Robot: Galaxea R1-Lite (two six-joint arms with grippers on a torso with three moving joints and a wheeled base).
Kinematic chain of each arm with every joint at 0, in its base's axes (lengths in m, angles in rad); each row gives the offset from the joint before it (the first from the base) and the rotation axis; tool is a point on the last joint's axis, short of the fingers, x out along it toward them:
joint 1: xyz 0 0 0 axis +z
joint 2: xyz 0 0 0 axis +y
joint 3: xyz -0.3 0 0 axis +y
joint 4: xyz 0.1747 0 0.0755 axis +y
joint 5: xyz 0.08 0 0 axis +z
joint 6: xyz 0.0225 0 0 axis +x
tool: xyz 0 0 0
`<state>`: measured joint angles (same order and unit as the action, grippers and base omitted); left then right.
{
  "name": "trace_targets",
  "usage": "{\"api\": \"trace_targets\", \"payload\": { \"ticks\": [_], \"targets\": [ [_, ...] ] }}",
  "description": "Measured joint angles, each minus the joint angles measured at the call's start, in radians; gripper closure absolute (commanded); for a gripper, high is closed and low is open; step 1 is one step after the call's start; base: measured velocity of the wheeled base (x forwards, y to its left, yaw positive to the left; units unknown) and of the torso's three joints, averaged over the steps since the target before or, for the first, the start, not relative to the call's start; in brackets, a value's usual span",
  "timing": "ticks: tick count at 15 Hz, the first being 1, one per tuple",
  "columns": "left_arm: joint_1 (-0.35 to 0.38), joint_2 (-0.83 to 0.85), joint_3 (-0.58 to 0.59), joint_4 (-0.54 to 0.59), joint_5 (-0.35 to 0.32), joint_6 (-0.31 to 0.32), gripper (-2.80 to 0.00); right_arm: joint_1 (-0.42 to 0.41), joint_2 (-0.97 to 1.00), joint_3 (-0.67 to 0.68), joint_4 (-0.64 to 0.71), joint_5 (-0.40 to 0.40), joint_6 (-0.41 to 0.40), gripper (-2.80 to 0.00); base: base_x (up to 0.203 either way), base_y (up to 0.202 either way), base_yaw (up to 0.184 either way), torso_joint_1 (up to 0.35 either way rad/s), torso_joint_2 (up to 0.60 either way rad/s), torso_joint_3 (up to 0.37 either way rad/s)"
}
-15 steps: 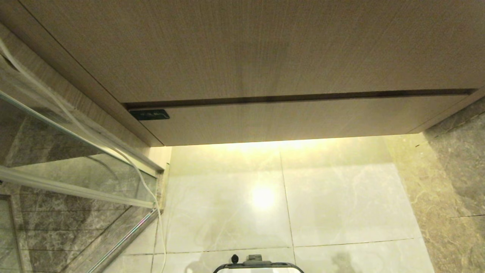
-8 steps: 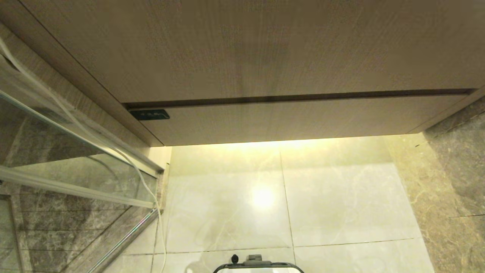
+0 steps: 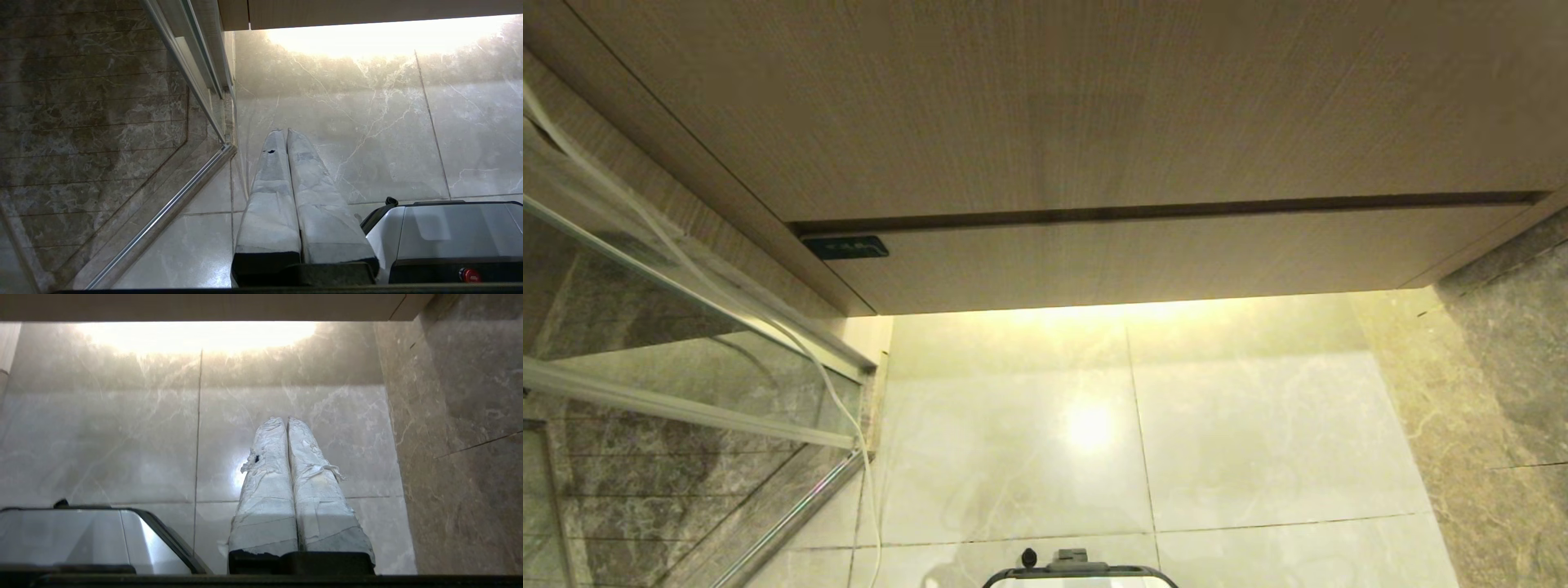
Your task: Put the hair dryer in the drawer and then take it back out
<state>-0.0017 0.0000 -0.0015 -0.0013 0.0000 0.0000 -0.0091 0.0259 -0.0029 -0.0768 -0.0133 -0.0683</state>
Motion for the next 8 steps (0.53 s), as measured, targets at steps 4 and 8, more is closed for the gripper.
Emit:
{"api": "trace_targets", "payload": {
  "ticks": [4,8],
  "targets": [
    [0.000,0.000,0.000,0.000,0.000,0.000,0.00,0.001,-0.024,0.001,0.002,-0.002,0.028,0.00,0.000,0.000,0.000,0.000,0.00,0.000],
    [0.000,0.000,0.000,0.000,0.000,0.000,0.00,0.001,-0.028,0.001,0.007,0.002,0.028,0.00,0.000,0.000,0.000,0.000,0.00,0.000]
  ]
}}
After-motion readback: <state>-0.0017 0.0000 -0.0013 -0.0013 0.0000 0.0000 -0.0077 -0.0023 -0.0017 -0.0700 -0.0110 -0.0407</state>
